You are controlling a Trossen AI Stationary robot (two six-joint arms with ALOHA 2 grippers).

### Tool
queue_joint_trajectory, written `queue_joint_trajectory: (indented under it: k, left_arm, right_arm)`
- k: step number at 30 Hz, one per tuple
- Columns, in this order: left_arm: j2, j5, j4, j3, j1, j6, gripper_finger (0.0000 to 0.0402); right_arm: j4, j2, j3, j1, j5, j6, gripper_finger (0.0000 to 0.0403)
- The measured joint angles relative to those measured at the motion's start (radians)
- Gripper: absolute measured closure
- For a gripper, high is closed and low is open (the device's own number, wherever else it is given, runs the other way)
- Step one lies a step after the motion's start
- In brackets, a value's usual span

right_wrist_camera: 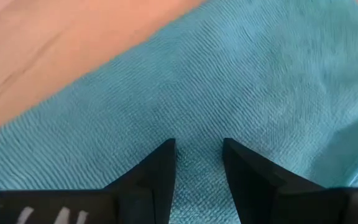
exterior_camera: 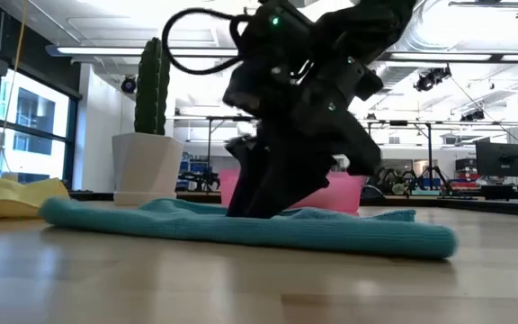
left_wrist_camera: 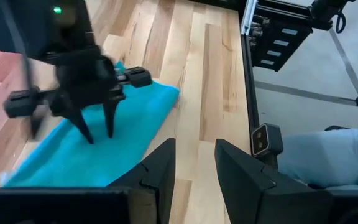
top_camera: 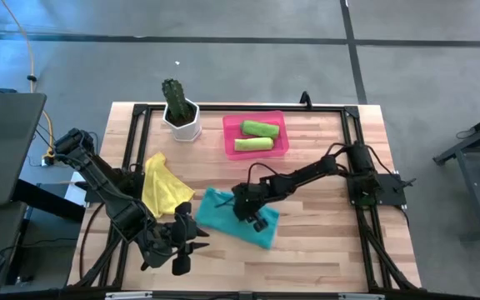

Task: Roll microfiber towels into tight, uniform cylinder then place into a basket
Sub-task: Roll the blue microfiber cloth

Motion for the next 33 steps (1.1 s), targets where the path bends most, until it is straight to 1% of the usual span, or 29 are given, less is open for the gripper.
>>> queue_joint_trajectory:
  k: [9, 14, 16, 20, 23, 25, 29, 33]
  left_arm:
    - [0.000, 0.000, 0.000, 0.000, 0.000, 0.010, 0.0300]
    - [0.000, -0.003, -0.001, 0.000, 0.002, 0.019, 0.0300]
    - [0.000, -0.003, -0.001, 0.000, 0.002, 0.019, 0.0300]
    - [0.000, -0.003, -0.001, 0.000, 0.002, 0.019, 0.0300]
    - [0.000, -0.003, -0.001, 0.000, 0.002, 0.019, 0.0300]
    - [0.000, -0.003, -0.002, 0.000, 0.002, 0.019, 0.0300]
    - [0.000, -0.003, -0.001, 0.000, 0.002, 0.019, 0.0300]
    - [0.001, -0.003, -0.001, 0.000, 0.002, 0.018, 0.0300]
  right_arm:
    - [-0.127, -0.006, 0.005, -0.039, 0.003, 0.426, 0.0274]
    - [-0.172, -0.007, 0.004, -0.045, 0.007, 0.700, 0.0274]
    - [-0.177, -0.013, 0.003, -0.048, -0.001, 0.754, 0.0274]
    - [-0.192, -0.056, -0.004, -0.057, 0.015, 0.762, 0.0274]
    - [-0.214, -0.108, -0.011, -0.062, 0.084, 0.697, 0.0274]
    - [-0.216, -0.159, -0.009, -0.064, 0.138, 0.581, 0.0274]
    - [-0.224, -0.193, -0.006, -0.050, 0.163, 0.226, 0.0274]
    - [-0.212, -0.184, -0.006, -0.030, 0.134, -0.142, 0.0274]
